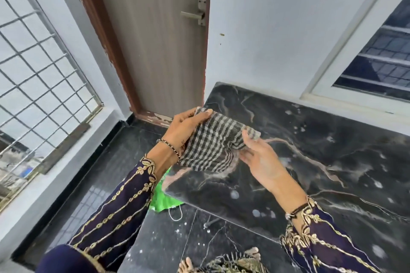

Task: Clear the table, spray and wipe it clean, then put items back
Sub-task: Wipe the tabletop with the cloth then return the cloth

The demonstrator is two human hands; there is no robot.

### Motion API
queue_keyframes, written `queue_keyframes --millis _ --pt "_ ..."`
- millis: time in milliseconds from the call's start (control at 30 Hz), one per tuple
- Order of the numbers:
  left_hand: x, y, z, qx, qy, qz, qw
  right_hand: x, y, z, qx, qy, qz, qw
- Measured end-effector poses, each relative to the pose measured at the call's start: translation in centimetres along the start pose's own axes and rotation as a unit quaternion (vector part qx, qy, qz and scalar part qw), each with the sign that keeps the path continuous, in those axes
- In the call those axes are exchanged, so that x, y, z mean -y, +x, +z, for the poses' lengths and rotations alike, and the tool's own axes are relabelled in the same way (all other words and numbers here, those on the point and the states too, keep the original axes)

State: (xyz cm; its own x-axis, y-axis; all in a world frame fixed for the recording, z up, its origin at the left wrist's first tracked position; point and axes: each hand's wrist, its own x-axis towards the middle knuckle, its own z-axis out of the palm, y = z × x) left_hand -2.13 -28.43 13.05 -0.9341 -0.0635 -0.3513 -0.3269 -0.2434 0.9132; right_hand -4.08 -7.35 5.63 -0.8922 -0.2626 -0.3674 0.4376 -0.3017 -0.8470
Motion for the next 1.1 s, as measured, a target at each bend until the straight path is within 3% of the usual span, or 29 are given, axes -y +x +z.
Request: queue_keyframes --millis 367,500,700,833,900,933,1000,1033,1100 --pt "2.8 1.8 -0.8 -0.041 -0.055 -0.029 0.997 1.7 2.1 0.0 -0.051 -0.168 0.06 0.983" --pt "2.6 3.5 -1.2 -0.062 0.01 -0.037 0.997 2.0 3.5 0.2 -0.073 -0.173 0.064 0.98" --pt "0.7 6.2 -1.4 -0.131 0.098 0.021 0.986 3.5 6.1 0.9 -0.104 -0.202 -0.01 0.974" --pt "4.3 6.9 -3.5 -0.171 0.2 -0.024 0.965 0.4 5.6 0.0 -0.084 -0.273 0.014 0.958" --pt "7.7 6.4 -4.9 -0.143 0.275 -0.083 0.947 -2.1 4.8 -1.4 -0.055 -0.369 0.075 0.925" --pt "9.2 5.9 -5.4 -0.126 0.317 -0.112 0.933 -3.3 4.4 -2.0 -0.025 -0.446 0.111 0.888" --pt "11.3 4.9 -6.3 -0.111 0.381 -0.133 0.908 -4.7 3.6 -2.6 0.024 -0.622 0.149 0.768" --pt "11.9 4.5 -6.5 -0.115 0.391 -0.13 0.904 -5.1 3.4 -2.7 0.028 -0.683 0.124 0.719" --pt "12.4 4.1 -6.9 -0.129 0.394 -0.124 0.902 -5.5 3.0 -2.2 0.032 -0.727 0.046 0.684"
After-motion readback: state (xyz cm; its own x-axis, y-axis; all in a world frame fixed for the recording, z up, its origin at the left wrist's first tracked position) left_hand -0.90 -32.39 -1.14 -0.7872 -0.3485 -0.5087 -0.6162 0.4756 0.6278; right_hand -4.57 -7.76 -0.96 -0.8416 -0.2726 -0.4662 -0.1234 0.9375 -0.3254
